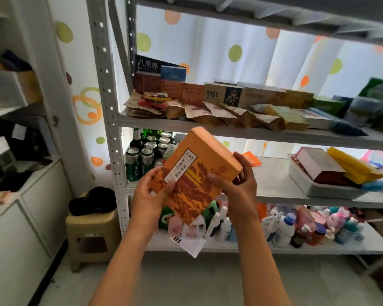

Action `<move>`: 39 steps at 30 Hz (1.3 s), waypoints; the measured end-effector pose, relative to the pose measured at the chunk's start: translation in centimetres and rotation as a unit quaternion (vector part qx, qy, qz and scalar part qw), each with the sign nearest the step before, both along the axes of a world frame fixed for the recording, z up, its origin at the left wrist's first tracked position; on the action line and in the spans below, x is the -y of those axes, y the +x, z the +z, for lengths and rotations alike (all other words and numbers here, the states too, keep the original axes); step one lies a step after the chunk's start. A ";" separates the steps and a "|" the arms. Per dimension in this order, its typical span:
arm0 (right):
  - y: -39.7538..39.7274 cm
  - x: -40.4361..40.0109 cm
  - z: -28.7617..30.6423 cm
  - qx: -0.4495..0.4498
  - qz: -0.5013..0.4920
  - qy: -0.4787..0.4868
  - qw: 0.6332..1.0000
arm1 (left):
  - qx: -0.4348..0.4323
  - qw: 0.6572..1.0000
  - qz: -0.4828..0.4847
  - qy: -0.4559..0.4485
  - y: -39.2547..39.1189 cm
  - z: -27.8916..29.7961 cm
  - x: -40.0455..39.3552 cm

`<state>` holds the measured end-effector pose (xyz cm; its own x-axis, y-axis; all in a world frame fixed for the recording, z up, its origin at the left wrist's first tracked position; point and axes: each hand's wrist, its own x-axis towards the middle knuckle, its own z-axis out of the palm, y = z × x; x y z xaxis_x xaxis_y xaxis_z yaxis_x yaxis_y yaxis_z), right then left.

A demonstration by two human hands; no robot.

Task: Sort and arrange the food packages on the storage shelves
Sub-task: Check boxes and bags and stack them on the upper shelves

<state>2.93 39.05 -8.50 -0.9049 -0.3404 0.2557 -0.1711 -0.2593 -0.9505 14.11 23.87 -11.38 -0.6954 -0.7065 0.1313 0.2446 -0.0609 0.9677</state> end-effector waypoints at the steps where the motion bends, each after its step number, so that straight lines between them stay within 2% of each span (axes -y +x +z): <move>1: -1.0 0.2 0.9 -0.013 -0.003 0.005 1.000 | 0.015 0.999 0.000 -0.045 -0.8 1.4 0.6; 3: -3.2 0.6 3.0 -0.037 -0.002 0.015 0.999 | 0.042 0.990 -0.003 -0.138 -2.8 4.5 1.6; 6: -6.7 1.2 6.2 -0.074 0.013 0.018 0.997 | 0.051 0.971 -0.051 -0.228 -6.0 8.4 2.2; 14: -17.9 3.9 15.4 -0.137 0.041 0.005 0.990 | 0.055 0.933 -0.006 -0.355 -16.3 17.4 5.1; 25: -33.5 10.3 23.6 -0.261 0.095 0.053 0.959 | 0.081 0.915 0.059 -0.392 -29.6 25.5 10.4; 31: -40.7 15.8 27.3 -0.292 0.128 0.062 0.946 | 0.082 0.884 0.126 -0.442 -35.8 28.5 13.6; 39: -47.7 22.5 29.4 -0.314 0.133 0.094 0.935 | 0.091 0.842 0.161 -0.507 -42.3 30.3 20.3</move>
